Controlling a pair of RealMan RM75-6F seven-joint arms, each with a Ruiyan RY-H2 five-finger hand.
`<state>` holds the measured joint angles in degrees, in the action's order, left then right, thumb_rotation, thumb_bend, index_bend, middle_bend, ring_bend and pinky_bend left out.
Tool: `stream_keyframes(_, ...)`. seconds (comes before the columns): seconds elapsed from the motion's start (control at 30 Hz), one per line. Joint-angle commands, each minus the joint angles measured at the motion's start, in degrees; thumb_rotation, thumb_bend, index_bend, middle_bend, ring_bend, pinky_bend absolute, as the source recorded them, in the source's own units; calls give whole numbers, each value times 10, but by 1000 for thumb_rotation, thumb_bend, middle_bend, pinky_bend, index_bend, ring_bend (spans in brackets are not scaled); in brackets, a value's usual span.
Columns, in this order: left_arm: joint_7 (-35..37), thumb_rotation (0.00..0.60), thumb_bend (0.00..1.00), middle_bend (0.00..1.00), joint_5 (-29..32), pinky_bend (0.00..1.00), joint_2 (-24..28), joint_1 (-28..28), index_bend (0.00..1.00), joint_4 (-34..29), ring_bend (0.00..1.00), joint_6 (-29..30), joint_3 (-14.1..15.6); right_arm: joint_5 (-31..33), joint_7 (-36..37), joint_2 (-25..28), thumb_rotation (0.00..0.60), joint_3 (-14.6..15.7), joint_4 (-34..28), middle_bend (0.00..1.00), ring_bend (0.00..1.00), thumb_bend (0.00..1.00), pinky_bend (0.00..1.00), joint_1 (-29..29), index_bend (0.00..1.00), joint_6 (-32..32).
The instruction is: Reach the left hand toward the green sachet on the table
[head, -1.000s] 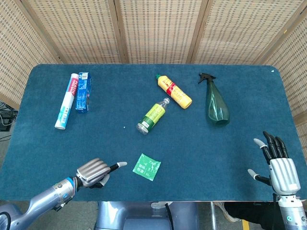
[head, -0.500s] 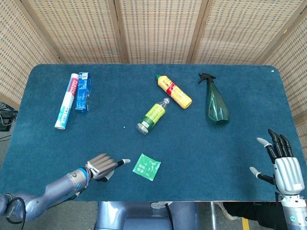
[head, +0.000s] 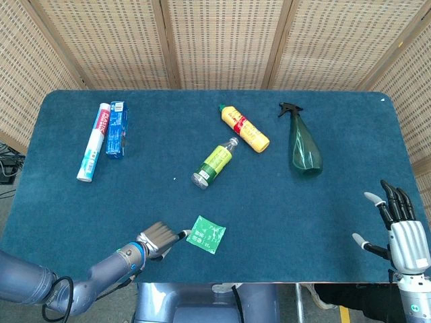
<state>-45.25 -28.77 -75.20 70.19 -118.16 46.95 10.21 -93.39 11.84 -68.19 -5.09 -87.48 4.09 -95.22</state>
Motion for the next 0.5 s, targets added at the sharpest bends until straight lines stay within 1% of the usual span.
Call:
stream_keyframes(0.03,-1,600,821,1000,6,915,-3,5,0,-3,986,7,4,1,2,0,600,-1,-1,0,0,14,0,1,218,1)
stream_keyframes(0.5,14,600,820,1000,-8,915,-14,6,0,0,986,20,18,-4,-1,-1,600,2,-1,0,0,14,0,2,229,2)
